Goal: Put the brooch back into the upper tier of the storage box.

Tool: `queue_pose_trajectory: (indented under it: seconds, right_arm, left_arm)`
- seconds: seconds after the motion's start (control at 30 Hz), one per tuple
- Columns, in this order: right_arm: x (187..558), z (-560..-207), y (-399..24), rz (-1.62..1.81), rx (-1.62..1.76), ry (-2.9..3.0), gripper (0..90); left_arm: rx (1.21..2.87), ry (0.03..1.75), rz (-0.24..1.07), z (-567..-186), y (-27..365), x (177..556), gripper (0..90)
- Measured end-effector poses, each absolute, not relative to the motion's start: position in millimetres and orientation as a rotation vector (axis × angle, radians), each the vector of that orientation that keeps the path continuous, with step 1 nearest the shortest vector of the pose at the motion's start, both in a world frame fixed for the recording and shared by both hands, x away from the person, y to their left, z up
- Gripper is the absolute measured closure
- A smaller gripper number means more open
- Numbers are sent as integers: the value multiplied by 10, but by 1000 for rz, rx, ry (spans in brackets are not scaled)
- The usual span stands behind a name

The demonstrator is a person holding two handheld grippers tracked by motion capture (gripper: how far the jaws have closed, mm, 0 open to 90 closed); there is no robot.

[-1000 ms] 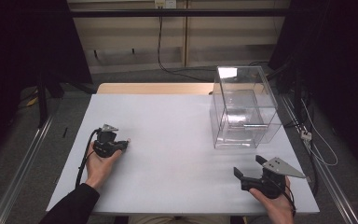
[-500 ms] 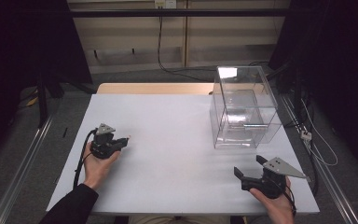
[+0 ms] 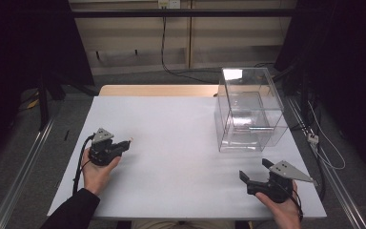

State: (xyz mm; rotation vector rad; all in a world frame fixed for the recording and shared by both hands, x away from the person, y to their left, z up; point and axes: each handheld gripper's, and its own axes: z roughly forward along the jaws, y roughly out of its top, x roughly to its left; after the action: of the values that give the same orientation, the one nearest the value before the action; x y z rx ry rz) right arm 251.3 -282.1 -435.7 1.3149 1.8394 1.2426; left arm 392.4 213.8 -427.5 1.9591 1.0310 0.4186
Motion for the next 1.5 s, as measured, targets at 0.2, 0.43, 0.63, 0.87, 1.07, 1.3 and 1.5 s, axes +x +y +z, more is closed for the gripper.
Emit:
queue_pose_trajectory:
  seconds: [0.2,0.43,0.63,0.87,1.07,1.3,1.5]
  right_arm:
    - [2514,-4356,-2821,1245,1313,1840,58]
    - [2515,-4358,-2819,1247,1314,1842,58]
    - [2521,-4360,-2808,1247,1315,1845,58]
    - [2528,-4363,-2814,1248,1315,1847,58]
    - [2524,-4364,-2815,1254,1318,1845,58]
    - [2523,-4367,-2824,1258,1327,1839,55]
    - [2527,-4368,-2837,1258,1330,1837,55]
  left_arm:
    - [1961,996,432,-4253,2129,3858,841]
    - [1926,950,436,-4189,2122,3741,841]
    - [1900,917,451,-4154,2136,3681,841]
    - [1871,904,442,-4131,2143,3621,841]
    - [1851,887,431,-4107,2137,3553,841]
    - [1811,868,433,-4063,2122,3472,841]
    - [1775,823,441,-4013,2083,3402,841]
